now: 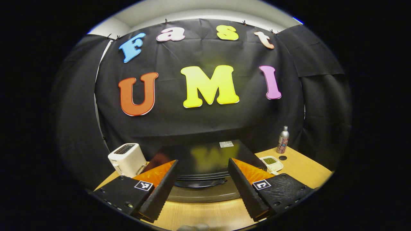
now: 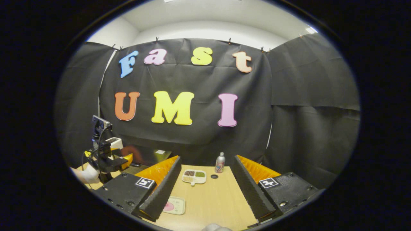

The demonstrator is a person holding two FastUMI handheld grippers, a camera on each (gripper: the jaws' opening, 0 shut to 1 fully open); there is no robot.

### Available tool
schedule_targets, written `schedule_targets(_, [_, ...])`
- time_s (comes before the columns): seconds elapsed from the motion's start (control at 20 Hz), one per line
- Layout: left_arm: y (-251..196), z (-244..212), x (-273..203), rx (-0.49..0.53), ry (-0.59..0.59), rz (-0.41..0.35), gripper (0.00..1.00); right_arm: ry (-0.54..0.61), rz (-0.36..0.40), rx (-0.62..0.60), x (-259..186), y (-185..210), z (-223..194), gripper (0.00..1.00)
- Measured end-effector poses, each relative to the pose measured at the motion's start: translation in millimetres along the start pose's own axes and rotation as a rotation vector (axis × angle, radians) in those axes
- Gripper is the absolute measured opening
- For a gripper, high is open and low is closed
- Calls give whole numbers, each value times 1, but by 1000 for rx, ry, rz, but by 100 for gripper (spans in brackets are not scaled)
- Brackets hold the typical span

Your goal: Open the electric oven with the left hand, put the food in, and close the electric oven.

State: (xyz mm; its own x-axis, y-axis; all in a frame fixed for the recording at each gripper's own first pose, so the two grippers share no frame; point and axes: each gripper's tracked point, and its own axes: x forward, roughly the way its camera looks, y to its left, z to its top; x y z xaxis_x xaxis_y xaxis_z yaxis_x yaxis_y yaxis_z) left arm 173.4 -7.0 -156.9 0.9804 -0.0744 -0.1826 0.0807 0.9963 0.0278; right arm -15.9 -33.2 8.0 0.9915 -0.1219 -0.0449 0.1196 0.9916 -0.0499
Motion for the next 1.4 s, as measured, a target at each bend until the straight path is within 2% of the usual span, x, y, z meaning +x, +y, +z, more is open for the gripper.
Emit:
schedule_targets(0.4, [20,-45,34,-29,97,33,97,58,-45,3,-1,-8,-16,100])
schedule_targets(0.6, [24,-44,39,-45,78,30,97,69,-35,6,2,-2,-18,100])
schedule_targets(0.95, [25,-48,22,-59,87,10,97,56,-9,7,4,5,-16,100])
schedule_targets(1.4, [17,-87,-40,-51,140,-7,97,68,36,9,-6,16,-29,100])
